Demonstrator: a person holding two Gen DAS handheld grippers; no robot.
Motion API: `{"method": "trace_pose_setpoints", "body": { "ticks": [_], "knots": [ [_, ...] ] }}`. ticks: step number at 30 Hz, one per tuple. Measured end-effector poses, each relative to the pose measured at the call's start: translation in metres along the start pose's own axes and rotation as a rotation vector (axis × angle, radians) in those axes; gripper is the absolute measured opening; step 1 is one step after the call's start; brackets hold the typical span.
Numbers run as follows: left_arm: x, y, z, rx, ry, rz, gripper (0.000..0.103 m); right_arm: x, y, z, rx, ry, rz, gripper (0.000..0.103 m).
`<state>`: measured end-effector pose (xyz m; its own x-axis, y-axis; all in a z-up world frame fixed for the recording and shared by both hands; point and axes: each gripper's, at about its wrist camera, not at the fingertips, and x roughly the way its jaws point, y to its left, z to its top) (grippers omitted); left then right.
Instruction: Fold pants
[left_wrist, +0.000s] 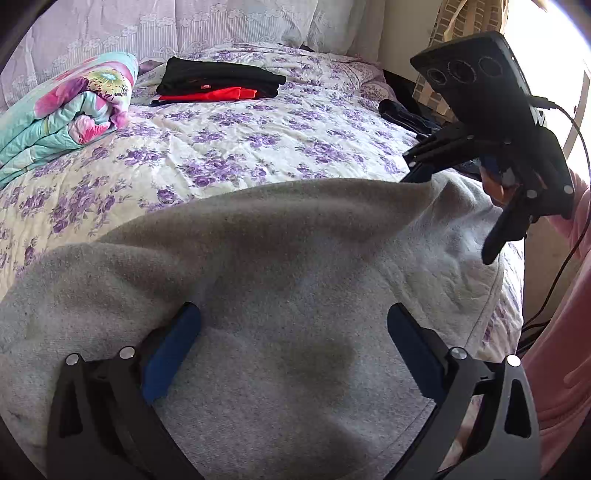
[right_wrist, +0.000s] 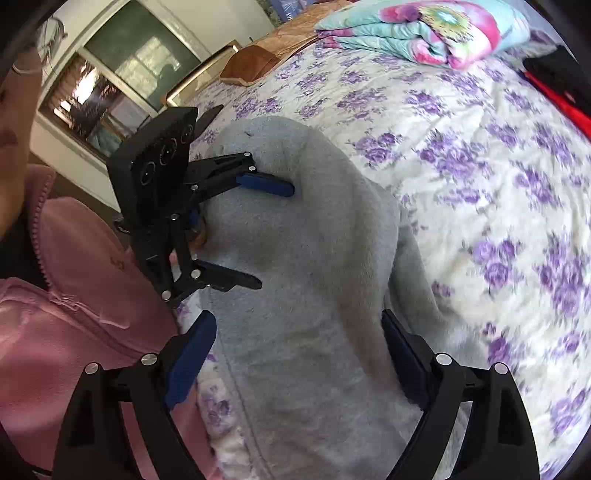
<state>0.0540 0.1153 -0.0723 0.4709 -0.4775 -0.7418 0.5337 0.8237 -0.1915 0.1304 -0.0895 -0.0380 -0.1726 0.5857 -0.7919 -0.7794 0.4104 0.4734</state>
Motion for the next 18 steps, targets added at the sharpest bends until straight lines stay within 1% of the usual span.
{"method": "trace_pose_setpoints", "body": {
  "ticks": [4,8,11,12,13,14,15,16,18],
  "knots": [
    [0.001,-0.001,0.0,0.004,0.001,0.007,0.099,0.015,-0.015,0.009,0.02,0.027,-0.013,0.092],
    [0.001,0.0,0.0,0.004,0.002,0.006,0.099,0.03,-0.031,0.024,0.042,0.038,0.106,0.097],
    [0.001,0.001,0.0,0.004,0.002,0.005,0.099,0.038,-0.042,0.037,0.068,0.024,0.147,0.097],
    [0.001,0.0,0.0,0.005,0.002,0.005,0.099,0.039,-0.047,0.042,0.095,0.005,0.131,0.097],
    [0.001,0.0,0.0,0.005,0.002,0.005,0.099,0.039,-0.052,0.046,0.129,-0.016,0.075,0.097],
    [0.001,0.0,0.0,0.005,0.002,0.006,0.099,0.039,-0.057,0.049,0.161,-0.02,0.025,0.095],
    [0.001,0.0,0.0,0.005,0.001,0.005,0.099,0.039,-0.061,0.048,0.181,-0.006,0.004,0.095],
    [0.001,0.001,0.0,0.006,0.002,0.004,0.099,0.037,-0.063,0.044,0.191,0.01,0.016,0.094],
    [0.001,0.001,0.0,0.006,0.002,0.005,0.099,0.027,-0.058,0.037,0.19,0.003,0.062,0.094]
  ]
}}
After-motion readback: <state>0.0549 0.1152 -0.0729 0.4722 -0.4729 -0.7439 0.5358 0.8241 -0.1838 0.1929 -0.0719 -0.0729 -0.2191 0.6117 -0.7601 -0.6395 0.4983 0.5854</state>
